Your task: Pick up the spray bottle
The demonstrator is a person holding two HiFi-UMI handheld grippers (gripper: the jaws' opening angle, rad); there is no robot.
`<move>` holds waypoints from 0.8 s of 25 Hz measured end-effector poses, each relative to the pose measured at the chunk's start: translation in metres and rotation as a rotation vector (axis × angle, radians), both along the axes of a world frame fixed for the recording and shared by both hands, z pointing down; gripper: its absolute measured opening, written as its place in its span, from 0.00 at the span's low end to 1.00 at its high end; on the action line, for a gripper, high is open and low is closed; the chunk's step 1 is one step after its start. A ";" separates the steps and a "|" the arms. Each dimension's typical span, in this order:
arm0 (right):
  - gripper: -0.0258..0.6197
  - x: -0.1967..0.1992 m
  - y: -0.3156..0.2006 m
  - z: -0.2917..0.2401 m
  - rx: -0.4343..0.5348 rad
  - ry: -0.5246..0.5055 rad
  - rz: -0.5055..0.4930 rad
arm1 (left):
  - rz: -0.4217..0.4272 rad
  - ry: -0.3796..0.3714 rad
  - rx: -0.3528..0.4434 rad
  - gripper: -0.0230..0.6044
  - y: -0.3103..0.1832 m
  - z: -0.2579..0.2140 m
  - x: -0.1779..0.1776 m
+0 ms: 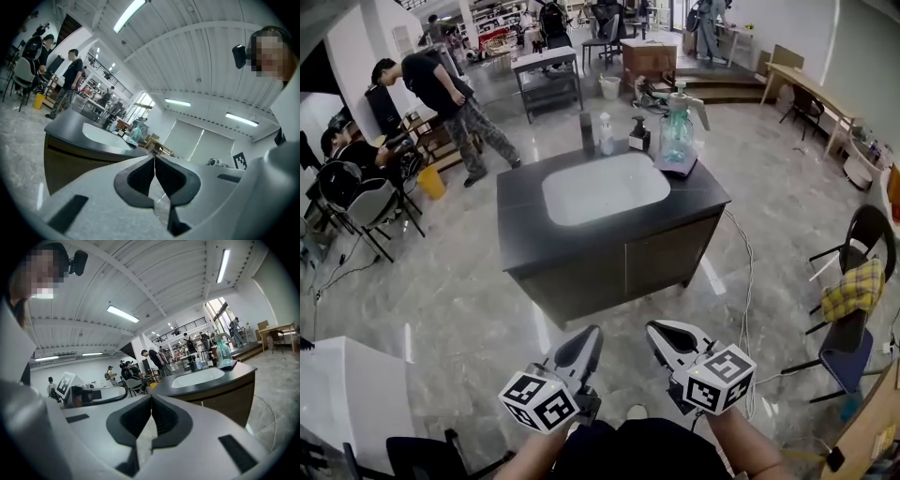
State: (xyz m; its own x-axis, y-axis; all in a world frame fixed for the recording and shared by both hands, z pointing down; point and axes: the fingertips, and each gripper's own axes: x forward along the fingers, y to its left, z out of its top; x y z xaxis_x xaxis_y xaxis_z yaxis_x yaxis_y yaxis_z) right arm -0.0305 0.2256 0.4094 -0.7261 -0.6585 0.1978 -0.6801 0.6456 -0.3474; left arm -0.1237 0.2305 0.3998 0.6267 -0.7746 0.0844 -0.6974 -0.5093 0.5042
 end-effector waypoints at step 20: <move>0.05 0.040 -0.071 0.018 -0.054 -0.006 0.054 | 0.083 -0.011 -0.031 0.05 -0.083 0.007 0.051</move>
